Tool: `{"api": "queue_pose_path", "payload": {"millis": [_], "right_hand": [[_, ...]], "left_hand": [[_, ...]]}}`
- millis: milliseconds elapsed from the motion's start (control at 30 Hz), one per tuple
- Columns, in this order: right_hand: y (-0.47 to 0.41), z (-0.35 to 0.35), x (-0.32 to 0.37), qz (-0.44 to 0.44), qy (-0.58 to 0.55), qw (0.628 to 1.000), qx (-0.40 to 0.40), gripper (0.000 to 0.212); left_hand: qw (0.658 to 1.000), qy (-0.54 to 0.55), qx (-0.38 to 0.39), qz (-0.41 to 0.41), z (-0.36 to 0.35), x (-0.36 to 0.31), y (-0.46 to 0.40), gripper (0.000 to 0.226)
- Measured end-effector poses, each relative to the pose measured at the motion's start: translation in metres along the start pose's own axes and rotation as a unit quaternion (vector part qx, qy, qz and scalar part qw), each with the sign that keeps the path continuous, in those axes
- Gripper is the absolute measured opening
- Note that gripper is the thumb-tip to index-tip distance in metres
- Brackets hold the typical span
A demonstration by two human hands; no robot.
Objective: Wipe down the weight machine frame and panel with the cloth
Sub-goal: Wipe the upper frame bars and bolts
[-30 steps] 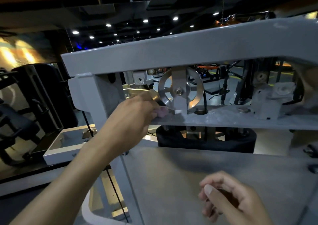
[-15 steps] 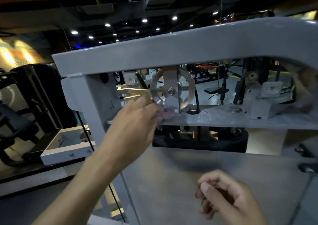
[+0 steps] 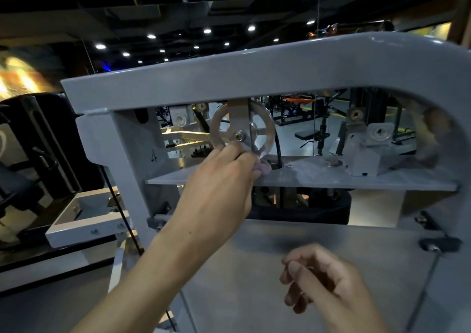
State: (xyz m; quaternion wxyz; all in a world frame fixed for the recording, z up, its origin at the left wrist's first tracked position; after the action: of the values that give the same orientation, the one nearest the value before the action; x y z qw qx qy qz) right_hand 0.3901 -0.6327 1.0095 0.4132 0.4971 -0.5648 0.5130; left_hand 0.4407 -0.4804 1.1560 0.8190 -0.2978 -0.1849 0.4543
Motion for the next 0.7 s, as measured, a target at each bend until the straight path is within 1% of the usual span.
{"api": "queue_pose_path", "payload": {"millis": [133,200,300,333,367,400,467,500,567,633,700], "right_hand": [[0.002,0.0,-0.003,-0.005,-0.017,1.0,-0.011,0.03],[0.004,0.002,-0.005,-0.009,-0.018,1.0,-0.017,0.031],[0.009,0.008,-0.006,-0.008,-0.013,0.999,-0.03,0.031],[0.011,0.012,-0.005,-0.006,-0.009,0.999,-0.033,0.031],[0.015,0.017,-0.004,-0.004,-0.002,0.999,-0.036,0.031],[0.019,0.024,-0.002,0.001,0.004,0.999,-0.043,0.03],[0.026,0.039,-0.002,0.01,0.013,0.998,-0.062,0.031],[0.028,0.046,-0.003,0.011,0.014,0.997,-0.074,0.031],[0.03,0.053,-0.006,0.006,0.013,0.996,-0.09,0.031],[0.031,0.053,-0.008,0.004,0.009,0.996,-0.092,0.031],[0.031,0.052,-0.007,0.0,0.0,0.996,-0.092,0.03]], "left_hand": [[0.999,-0.01,-0.003,0.051,-0.001,-0.004,-0.005,0.025],[0.999,-0.004,0.011,0.041,-0.004,-0.027,-0.011,0.025],[0.991,0.112,0.058,-0.048,0.003,-0.066,-0.02,0.019],[0.986,0.152,0.042,-0.052,0.014,-0.065,-0.019,0.018],[0.983,0.178,0.003,-0.038,0.026,-0.054,-0.017,0.018],[0.985,0.17,-0.032,-0.015,0.036,-0.039,-0.014,0.019],[0.995,0.075,-0.063,0.019,0.047,-0.011,-0.006,0.018],[0.997,0.034,-0.062,0.034,0.047,0.0,-0.003,0.017],[0.997,-0.016,-0.05,0.06,0.035,0.01,-0.002,0.015],[0.998,-0.027,-0.029,0.047,0.016,0.002,0.001,0.021],[1.0,-0.006,-0.016,0.026,0.001,-0.015,0.001,0.029]]}}
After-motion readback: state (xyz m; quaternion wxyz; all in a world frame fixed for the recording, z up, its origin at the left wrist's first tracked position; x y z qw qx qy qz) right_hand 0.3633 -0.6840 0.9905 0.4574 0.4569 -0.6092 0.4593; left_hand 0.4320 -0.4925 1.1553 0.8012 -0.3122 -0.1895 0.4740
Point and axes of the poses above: each hand's wrist, its own y-axis away from the middle knuckle, its own z-axis out of the back of the hand, x = y × z, the point moved 6 cm from there along -y, towards the middle knuckle, and after that the axes turned 5 degrees about -y, right-handed, at the moved point
